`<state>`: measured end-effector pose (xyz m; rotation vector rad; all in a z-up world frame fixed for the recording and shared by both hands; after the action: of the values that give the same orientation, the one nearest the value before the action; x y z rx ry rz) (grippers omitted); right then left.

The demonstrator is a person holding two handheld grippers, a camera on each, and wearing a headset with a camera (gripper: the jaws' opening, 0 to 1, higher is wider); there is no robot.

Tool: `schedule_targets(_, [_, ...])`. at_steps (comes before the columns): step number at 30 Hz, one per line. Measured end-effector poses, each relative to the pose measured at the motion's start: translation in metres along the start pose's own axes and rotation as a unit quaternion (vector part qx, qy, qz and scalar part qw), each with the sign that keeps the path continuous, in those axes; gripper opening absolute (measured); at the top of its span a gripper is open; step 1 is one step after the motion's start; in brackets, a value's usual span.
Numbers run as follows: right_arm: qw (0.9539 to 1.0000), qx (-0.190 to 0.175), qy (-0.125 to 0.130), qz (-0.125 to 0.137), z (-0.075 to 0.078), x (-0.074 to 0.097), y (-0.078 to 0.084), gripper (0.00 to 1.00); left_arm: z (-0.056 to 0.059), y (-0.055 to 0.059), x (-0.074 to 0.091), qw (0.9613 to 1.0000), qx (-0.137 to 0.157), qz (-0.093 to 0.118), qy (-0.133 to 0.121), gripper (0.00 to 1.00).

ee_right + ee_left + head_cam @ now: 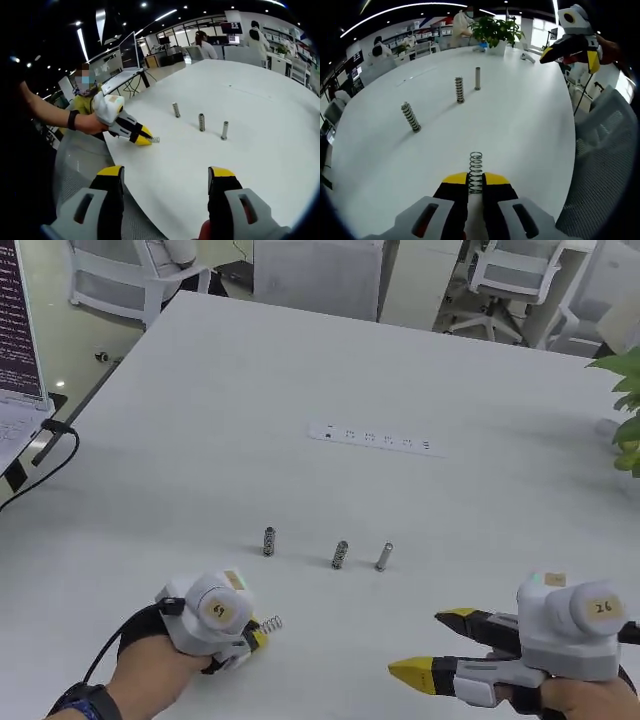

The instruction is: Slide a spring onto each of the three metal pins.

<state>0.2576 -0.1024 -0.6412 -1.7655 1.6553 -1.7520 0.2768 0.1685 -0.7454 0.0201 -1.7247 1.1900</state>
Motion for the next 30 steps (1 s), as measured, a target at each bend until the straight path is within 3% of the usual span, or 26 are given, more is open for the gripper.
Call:
schedule_targets(14, [0.9992, 0.012, -0.037, -0.012, -0.015, -0.019, -0.002, 0.65, 0.000, 0.013, 0.027, 0.9994, 0.026, 0.021, -0.002, 0.02])
schedule_targets(21, [0.9981, 0.020, -0.056, -0.016, -0.022, -0.028, -0.006, 0.64, -0.006, 0.013, 0.044, 0.9988, 0.035, 0.034, -0.005, 0.02])
schedule_targets(30, [0.9960, 0.033, -0.081, -0.020, -0.029, -0.040, -0.014, 0.62, -0.008, 0.010, 0.063, 0.9985, 0.025, 0.049, -0.002, 0.02])
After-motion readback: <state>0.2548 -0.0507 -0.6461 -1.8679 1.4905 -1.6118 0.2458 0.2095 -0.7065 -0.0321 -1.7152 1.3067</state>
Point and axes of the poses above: the centre of the closed fingertips' face, and the gripper's own axes: x roughly backward along the fingers, z roughly to its right, y roughly out of its underside, the point moved 9 cm from there along x, roughly backward along the fingers, and after that the axes turned 1 degree about -y, right-handed, at the moved point
